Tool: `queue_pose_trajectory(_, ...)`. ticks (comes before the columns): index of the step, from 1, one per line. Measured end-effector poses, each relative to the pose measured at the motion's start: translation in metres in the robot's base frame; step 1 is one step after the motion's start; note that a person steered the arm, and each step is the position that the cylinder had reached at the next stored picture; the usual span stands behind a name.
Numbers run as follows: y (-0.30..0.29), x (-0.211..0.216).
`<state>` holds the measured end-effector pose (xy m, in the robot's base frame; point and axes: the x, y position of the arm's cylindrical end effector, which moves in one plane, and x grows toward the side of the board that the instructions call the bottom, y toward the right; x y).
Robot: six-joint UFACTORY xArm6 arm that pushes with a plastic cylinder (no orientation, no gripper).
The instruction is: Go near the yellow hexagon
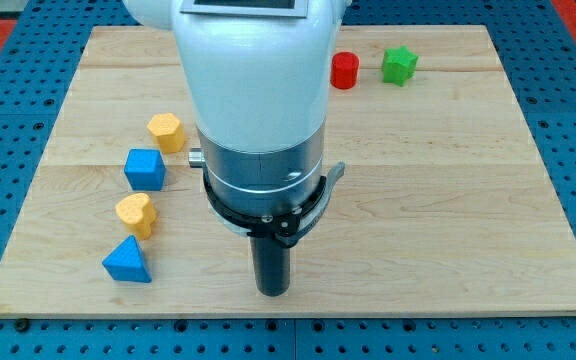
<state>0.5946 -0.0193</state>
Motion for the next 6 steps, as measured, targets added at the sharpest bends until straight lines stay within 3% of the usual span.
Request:
queue_pose_trajectory(2,0.058,-0.005)
queue_pose_trajectory(4,0.064,-0.005)
queue_pose_trajectory(5,0.064,-0.026)
queue_pose_trajectory(6,0.061,-0.074)
